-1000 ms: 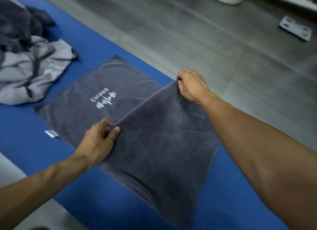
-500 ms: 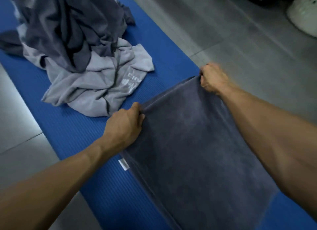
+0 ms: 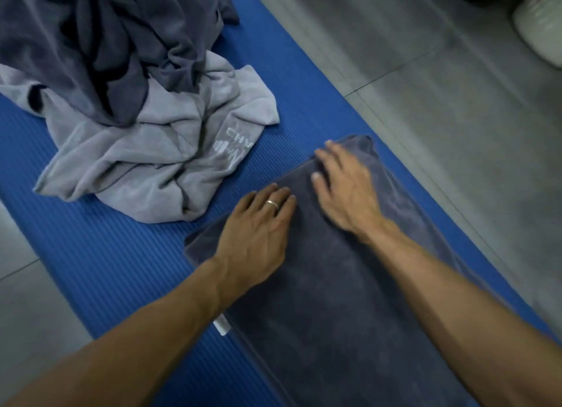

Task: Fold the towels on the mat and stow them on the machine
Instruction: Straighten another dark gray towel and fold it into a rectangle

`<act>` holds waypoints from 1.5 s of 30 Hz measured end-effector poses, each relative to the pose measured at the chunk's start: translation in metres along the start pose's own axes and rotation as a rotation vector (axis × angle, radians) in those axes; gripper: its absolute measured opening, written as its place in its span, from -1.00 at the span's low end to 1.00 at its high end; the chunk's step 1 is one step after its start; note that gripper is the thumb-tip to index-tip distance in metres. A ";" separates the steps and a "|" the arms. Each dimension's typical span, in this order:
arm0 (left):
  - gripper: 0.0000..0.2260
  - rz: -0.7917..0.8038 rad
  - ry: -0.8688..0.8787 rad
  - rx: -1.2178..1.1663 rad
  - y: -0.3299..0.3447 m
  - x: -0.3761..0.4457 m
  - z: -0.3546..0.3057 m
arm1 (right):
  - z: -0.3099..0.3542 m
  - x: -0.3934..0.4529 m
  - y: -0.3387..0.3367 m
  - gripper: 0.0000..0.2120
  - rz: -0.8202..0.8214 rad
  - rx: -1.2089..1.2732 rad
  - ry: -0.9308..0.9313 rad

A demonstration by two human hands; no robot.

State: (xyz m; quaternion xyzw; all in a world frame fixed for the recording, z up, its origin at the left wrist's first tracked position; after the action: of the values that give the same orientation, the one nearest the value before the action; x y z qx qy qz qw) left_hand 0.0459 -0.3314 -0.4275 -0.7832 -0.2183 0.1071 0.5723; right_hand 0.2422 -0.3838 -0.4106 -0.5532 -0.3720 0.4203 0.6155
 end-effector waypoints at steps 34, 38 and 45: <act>-0.18 0.285 0.307 0.077 0.063 -0.022 -0.147 | -0.093 -0.212 0.008 -0.40 0.209 0.030 0.237; -0.11 0.327 0.311 0.204 0.071 -0.027 -0.150 | -0.192 -0.259 0.001 -0.34 0.325 -0.029 0.618; -0.40 0.242 0.382 0.062 0.079 -0.074 -0.225 | -0.144 -0.290 -0.005 -0.44 0.123 0.015 0.281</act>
State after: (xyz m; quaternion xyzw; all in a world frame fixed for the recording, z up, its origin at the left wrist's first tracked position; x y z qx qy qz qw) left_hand 0.0922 -0.5762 -0.4356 -0.7919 -0.0068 0.0312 0.6099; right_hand 0.2686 -0.7061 -0.4199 -0.6235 -0.2446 0.3786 0.6388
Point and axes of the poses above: each hand's wrist, its own x-axis towards the middle knuckle, its own y-axis out of the palm, z = x × y, the point moved 1 cm from there along x, towards the middle knuckle, and after that the axes turned 2 degrees about z, right-handed, at the moved point
